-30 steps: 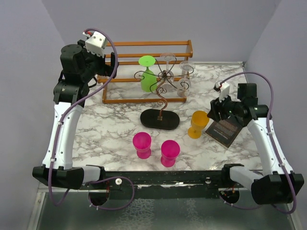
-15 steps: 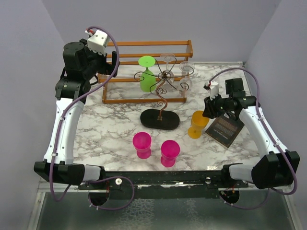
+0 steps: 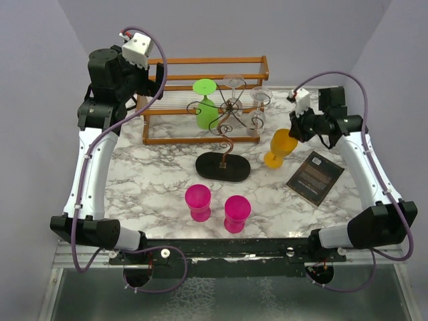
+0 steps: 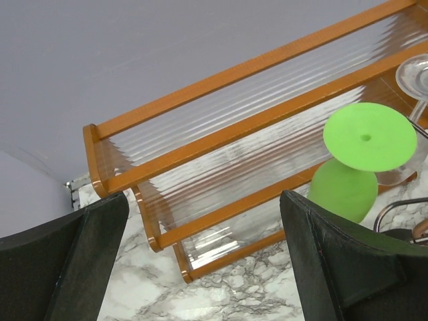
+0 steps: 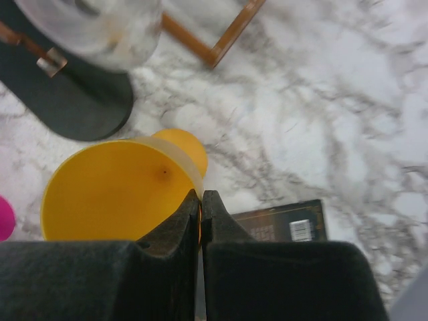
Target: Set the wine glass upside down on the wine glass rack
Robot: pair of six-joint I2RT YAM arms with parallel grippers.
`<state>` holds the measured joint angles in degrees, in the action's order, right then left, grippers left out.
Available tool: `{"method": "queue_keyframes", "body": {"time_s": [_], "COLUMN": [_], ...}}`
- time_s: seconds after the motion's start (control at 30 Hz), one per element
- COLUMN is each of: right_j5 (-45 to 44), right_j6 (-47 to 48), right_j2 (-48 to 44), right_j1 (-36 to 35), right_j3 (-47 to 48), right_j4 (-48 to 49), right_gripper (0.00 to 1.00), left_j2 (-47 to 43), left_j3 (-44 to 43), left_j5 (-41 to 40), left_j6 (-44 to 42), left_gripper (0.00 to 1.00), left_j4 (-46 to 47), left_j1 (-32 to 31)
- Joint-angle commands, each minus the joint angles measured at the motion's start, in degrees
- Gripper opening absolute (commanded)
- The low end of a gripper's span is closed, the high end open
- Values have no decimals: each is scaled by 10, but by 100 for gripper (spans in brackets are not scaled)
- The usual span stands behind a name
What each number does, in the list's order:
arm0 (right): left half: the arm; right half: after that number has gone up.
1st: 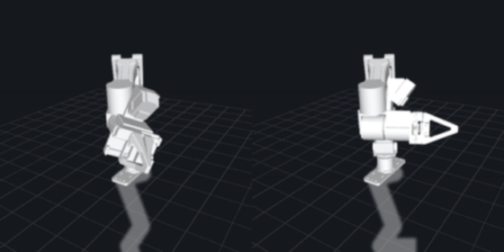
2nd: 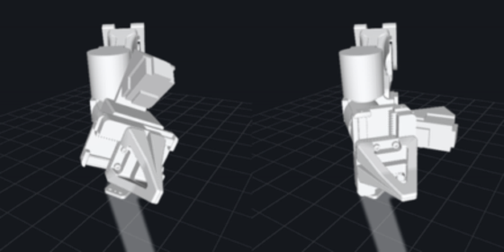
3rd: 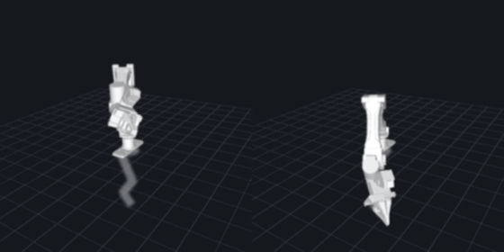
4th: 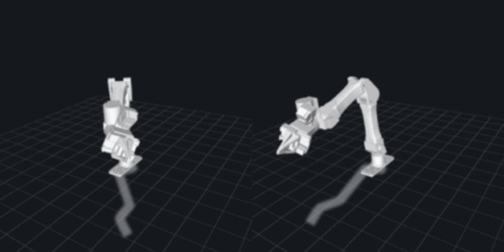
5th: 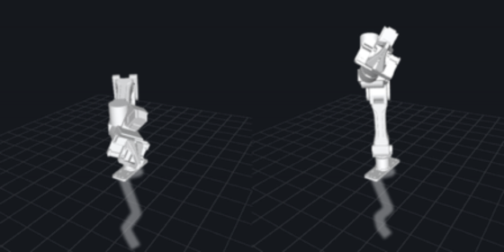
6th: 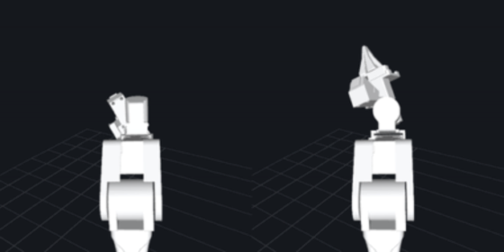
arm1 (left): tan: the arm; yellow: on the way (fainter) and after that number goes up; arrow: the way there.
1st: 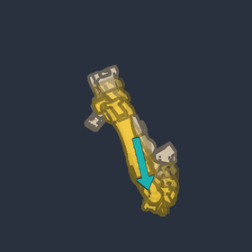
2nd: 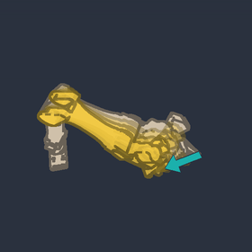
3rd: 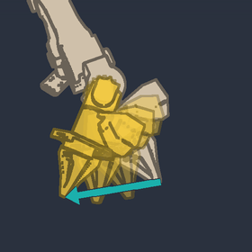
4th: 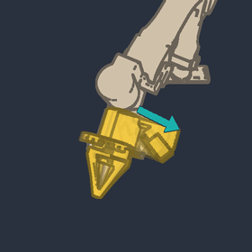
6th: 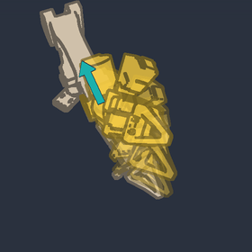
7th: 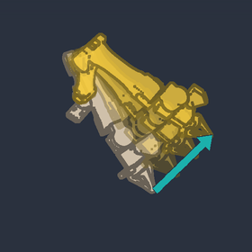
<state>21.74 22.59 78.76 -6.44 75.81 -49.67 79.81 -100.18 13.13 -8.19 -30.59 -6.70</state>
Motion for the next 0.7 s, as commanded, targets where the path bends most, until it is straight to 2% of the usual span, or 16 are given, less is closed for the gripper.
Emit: {"method": "queue_keyframes", "body": {"time_s": [0.0, 0.4, 0.47, 0.67], "right_j5": [-72, -268, -267, -186], "right_j6": [18, 36, 30, -8], "right_j2": [15, 137, 156, 195], "right_j1": [2, 46, 47, 47], "right_j3": [95, 336, 379, 501], "right_j4": [22, 69, 76, 104], "right_gripper": [2, 2, 2, 2], "left_j2": [26, 114, 128, 166], "left_j3": [-43, -149, -169, -215], "left_j5": [-27, -33, -31, 1], "left_j6": [-3, 31, 41, 83], "left_gripper": [99, 99, 99, 98], "left_j4": [-10, -20, -19, -10], "left_j1": [3, 3, 3, 3]}}
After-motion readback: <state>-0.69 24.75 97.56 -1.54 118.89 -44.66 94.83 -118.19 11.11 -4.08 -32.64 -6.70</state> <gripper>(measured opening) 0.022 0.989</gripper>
